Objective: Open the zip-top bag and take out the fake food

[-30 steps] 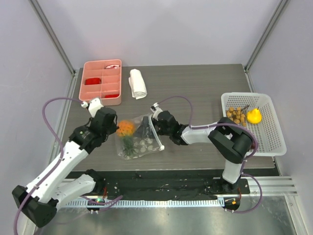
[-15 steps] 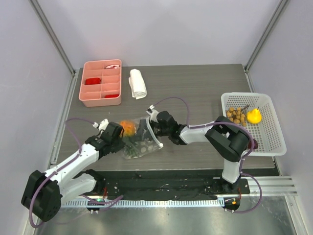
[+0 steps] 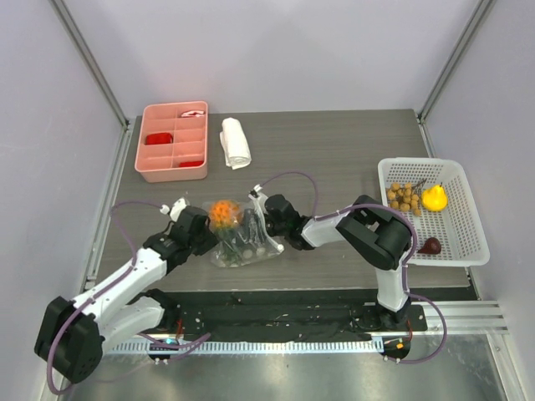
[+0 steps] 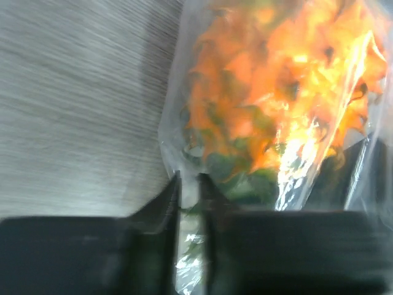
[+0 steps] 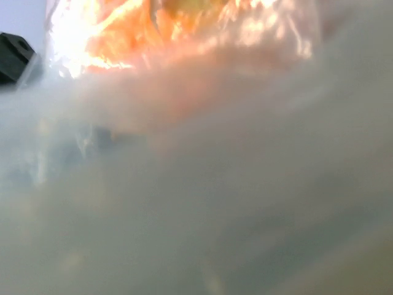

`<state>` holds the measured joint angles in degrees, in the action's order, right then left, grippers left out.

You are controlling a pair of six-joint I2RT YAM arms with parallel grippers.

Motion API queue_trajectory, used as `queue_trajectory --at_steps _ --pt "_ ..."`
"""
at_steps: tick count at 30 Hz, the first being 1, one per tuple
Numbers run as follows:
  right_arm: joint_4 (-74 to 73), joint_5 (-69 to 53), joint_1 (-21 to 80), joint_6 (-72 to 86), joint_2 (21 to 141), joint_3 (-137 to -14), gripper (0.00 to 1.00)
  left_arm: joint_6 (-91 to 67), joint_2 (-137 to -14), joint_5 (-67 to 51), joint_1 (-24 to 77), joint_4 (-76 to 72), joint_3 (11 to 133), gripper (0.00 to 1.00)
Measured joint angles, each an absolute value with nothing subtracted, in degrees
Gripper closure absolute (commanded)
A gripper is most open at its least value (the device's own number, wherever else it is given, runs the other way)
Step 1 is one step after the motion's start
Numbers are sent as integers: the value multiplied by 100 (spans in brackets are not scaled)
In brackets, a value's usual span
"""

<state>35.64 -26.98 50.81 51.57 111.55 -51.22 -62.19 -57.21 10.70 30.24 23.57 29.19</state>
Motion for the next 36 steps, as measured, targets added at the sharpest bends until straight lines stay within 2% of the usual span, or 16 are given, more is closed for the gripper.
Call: queue_trajectory --at_steps 3,7,13,24,30,33,34,36 --pt "3509 -2679 5019 5181 11135 -5120 96 -6165 -5242 1304 3024 2720 2921 36" --pt "3341 -2661 4866 5223 11000 -5109 99 -6178 -4528 1459 3024 3092 2921 30" --pt "3208 -2648 4689 5218 10663 -5109 99 -6497 -3804 1391 3024 3282 2842 30" --pt "3546 -2720 4650 5437 10626 -4945 99 -8195 -3297 1286 2893 3140 2298 47" --pt "3826 -2794 4650 5662 10626 -4849 99 -8882 -3269 1048 2786 2401 1787 52" --pt "4003 -2818 4652 5782 10626 -4799 99 -9115 -3376 882 2751 2095 1579 58" --pt "4060 -2825 4654 5828 10628 -4788 99 -9155 -3404 834 2731 1997 1549 61" --pt "4215 -2829 4665 5920 10654 -4770 99 -9201 -3417 781 2687 1837 1533 83"
